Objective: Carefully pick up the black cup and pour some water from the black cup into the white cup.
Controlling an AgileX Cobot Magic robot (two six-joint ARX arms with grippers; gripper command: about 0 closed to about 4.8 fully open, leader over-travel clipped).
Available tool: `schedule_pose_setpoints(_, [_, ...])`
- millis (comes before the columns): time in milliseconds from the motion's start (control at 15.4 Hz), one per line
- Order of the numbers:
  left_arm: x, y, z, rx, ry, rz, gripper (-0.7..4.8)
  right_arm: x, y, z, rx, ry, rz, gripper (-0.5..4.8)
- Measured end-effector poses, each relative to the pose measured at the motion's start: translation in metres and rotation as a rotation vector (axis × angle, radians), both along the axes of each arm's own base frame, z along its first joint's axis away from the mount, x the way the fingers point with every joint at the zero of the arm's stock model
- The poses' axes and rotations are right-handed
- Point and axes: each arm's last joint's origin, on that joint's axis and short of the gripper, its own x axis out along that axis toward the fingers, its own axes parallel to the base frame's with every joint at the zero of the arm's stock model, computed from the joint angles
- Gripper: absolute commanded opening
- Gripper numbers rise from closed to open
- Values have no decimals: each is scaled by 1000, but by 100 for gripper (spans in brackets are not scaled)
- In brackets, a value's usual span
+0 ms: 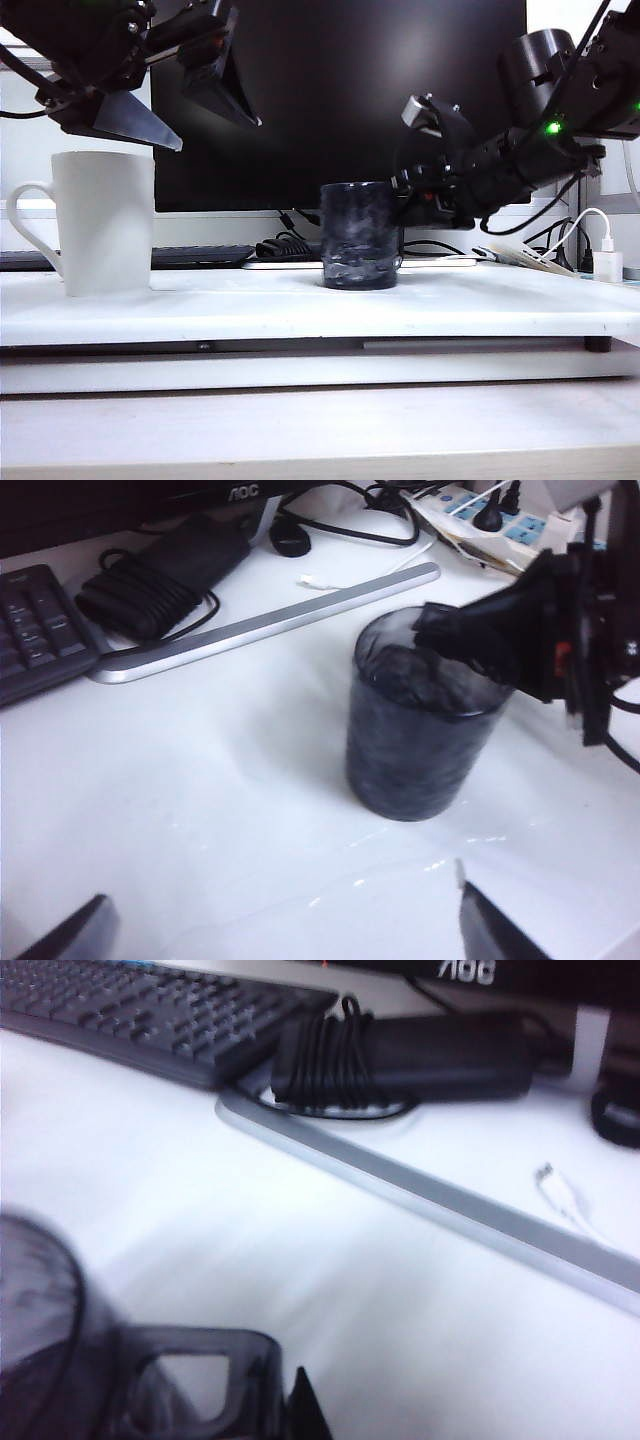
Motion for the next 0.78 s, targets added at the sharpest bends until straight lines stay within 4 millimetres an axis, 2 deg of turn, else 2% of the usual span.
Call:
schedule_pose_setpoints(259, [1,3,1,86,-55,64,479,0,0,1,31,21,-12,-1])
schedule_pose_setpoints(389, [-8,10,15,71,-109,63,479,-9,-3,20,84,40,-30,-2])
schedule_pose_setpoints(519, [-17,25,35,19,-185,95,479,-21,-7,60,141,-48,-41,-2])
schedule_pose_setpoints(584, [-20,45,45,4,-212,161,479,-27,-9,102,161,-97,-38,-2])
schedule_pose_setpoints(713, [-24,70,51,-2,-205,201,479,-26,-6,141,171,-121,-24,-2])
schedule_pose_setpoints(778, [-24,83,50,-7,-177,190,479,-24,1,159,174,-132,-10,-2])
